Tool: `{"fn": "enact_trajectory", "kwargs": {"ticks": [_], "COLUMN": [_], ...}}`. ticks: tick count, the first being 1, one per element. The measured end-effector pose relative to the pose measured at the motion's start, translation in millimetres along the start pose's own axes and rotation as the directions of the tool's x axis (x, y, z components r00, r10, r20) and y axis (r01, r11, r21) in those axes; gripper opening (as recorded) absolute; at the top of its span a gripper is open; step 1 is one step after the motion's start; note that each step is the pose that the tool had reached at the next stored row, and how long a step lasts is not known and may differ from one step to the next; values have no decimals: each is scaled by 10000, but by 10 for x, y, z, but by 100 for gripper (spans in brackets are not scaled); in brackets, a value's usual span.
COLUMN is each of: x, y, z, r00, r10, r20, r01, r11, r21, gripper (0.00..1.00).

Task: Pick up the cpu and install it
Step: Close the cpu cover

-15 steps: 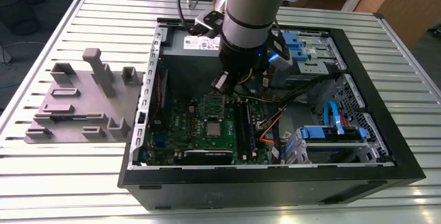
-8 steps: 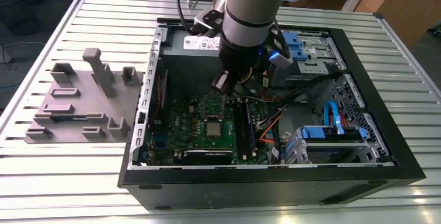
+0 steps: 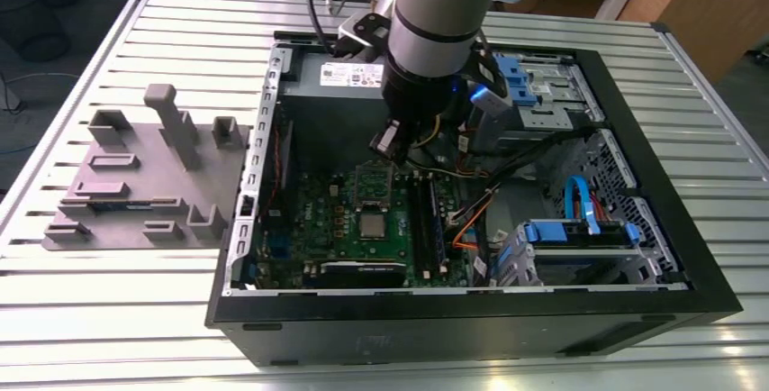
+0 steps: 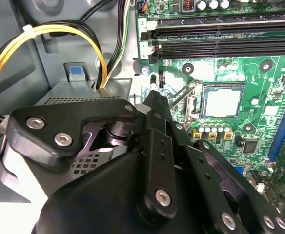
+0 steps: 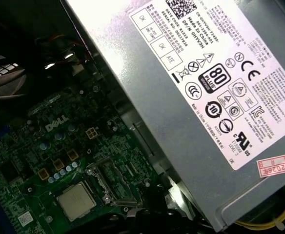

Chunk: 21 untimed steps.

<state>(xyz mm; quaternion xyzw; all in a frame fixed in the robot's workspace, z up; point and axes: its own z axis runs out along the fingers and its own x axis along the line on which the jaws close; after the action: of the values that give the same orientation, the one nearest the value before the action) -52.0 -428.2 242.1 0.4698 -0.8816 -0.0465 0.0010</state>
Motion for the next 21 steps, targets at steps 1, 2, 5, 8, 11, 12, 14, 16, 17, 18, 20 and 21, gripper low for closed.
{"fn": "enact_trajectory", "kwargs": {"ticks": [1,2,5,8,11,12,14,16,17,18,20,21], "x": [1,1,3,4,6,9,17,25,31,39,62,73], "y": [1,2,5,8,11,12,15,21,20,18,6,-1], "z": [-2,-2,-8,-12,-16,-17,-17,-16,-16,-17,-19,-20], "r00": [10000,10000,9999,9999,9999,9999,9998,9998,9997,9997,9996,9995], "r10": [-21,-44,-107,-138,-156,-164,-186,-222,-242,-263,-297,-312], "r20": [-3,-5,-12,-13,-15,-17,-19,-22,-24,-28,-33,-34], "r01": [21,44,107,138,156,164,186,222,242,263,297,312], "r11": [10000,10000,9999,9999,9999,9999,9998,9998,9997,9997,9996,9995], "r21": [-1,-2,-4,-6,-7,-7,-8,-8,-8,-8,-9,-10], "gripper": [10,10,10,10,10,10,10,10,10,10,10,10]}}
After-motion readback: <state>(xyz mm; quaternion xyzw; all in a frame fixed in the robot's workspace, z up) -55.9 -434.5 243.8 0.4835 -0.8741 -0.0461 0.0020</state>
